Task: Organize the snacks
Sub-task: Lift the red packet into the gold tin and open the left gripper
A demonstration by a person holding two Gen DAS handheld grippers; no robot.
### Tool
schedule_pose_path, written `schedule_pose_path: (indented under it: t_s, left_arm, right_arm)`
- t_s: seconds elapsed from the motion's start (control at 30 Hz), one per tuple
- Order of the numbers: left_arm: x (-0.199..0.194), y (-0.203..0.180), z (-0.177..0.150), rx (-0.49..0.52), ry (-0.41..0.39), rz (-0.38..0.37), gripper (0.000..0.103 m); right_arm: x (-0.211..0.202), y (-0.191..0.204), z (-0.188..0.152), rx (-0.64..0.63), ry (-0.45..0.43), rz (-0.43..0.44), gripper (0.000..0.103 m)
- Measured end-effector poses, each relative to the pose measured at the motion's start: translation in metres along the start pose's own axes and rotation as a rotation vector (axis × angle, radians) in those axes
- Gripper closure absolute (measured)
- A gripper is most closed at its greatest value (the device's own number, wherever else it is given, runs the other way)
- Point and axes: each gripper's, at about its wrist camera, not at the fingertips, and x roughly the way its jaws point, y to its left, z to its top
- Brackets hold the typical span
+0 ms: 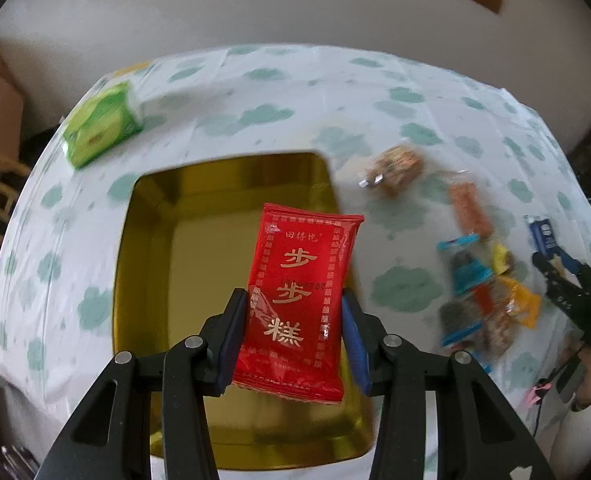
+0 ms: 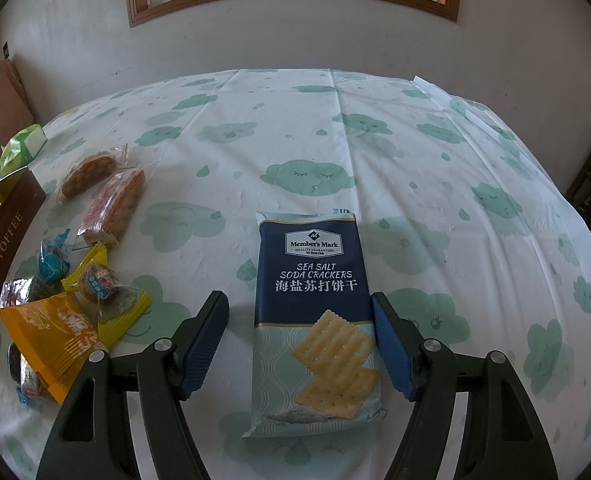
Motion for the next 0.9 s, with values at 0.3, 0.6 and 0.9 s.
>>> schedule_pose_path:
  t_s: [0.3, 0.6, 0.9]
  left_arm:
    - [0.022, 0.014, -0.027, -0.06, 0.063, -0.013, 0.062]
    - [0.034, 0.006, -0.035, -0.077, 0.089, -0.033, 0.062]
    - [0.042, 0.0, -0.042, -0.07, 0.109, -0.03, 0.062]
  right_arm:
    - [0.0, 0.0, 0.0, 0.0, 0.001, 0.0, 0.03]
    - [0.0, 0.0, 0.0, 0.001, 0.001, 0.0, 0.027]
    - [0.0, 0.0, -0.001, 0.001, 0.002, -0.001, 0.026]
